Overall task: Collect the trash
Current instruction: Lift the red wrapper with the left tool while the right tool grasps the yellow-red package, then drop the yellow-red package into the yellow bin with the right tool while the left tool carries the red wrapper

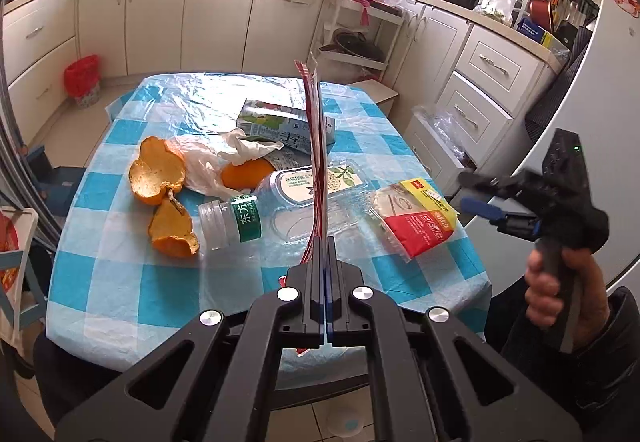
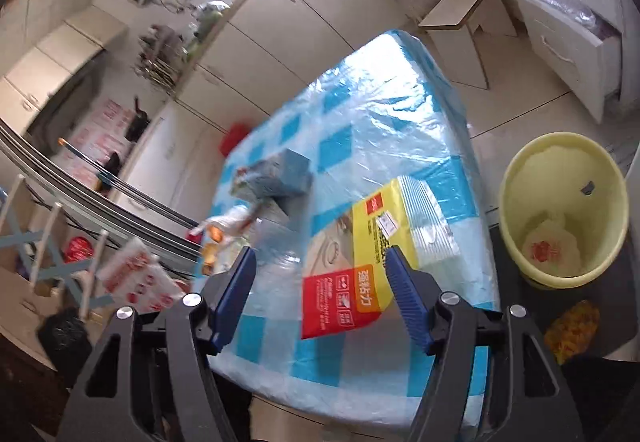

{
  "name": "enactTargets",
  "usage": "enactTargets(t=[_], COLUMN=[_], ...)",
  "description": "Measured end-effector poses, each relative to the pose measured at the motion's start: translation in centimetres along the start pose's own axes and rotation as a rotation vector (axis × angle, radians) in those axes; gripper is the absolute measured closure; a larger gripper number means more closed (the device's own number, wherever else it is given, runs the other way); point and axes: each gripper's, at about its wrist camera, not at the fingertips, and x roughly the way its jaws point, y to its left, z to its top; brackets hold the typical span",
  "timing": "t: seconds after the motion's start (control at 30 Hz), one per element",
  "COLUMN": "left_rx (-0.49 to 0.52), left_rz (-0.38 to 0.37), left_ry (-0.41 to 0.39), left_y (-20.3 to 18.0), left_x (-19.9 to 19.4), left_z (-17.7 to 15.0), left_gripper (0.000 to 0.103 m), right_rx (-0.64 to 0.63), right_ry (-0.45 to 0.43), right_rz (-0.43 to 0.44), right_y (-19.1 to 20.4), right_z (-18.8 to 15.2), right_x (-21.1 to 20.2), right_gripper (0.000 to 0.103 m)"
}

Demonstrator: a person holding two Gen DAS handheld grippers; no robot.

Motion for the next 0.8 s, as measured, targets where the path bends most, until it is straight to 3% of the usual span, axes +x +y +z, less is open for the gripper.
enactTargets(t=[0.1,0.23,0.4,0.47,0.5,0.53,0.63,0.73,0.8], left_rx=[0.0,-0.006,-0.018,-0.019,-0.02,-0.022,-0.028,-0.031,-0.035], left_rz=[-0.002,-0.005,-0.009,-0.01,-0.011,-0.012,-0.013,-0.01,-0.009], left_ry=[-0.004,-0.009,-0.009,-0.011,-0.012,-0.013,-0.015,-0.015,-0.016], left_y=[0.0,0.3,0.7,0.8,0.8,0.8,1.0,1.2,1.3], left_x=[-0.1,-0.3,-0.3,-0.3,-0.4,-0.4,-0.5,-0.5,-0.6], left_z=[0.0,-0.1,-0.2,-0.3,-0.3,-0.3,-0.3,-0.4,-0.5], left_gripper=[0.102,0.102,0.102,0.102,0.102,0.102,0.102,0.102,0.102], right_rx=[-0.13,-0.192,-0.332,-0.433,-0.484,-0.526,-0.538,-0.479,-0.447], right_ry=[0.027,0.147,0.127,0.12,0.114,0.116,0.121,0.109,0.081], right_rz=[-0.129,-0.211,-0.304,-0.376,-0.402,-0.396,-0.362,-0.333,-0.307], right_y=[1.7,1.8,3.3,4.0,4.5,4.9,5.0,4.0,3.8], right_z=[-0.5,-1.8,-2.7,-3.3,-3.8,-4.1,-4.4,-3.8,-3.3], right_x=[1.6,4.5,6.1,7.0,7.2,7.5,7.3,6.7,6.0], right_gripper=[0.031,0.022,0.017,0.028,0.04,0.056,0.083,0.095,0.098])
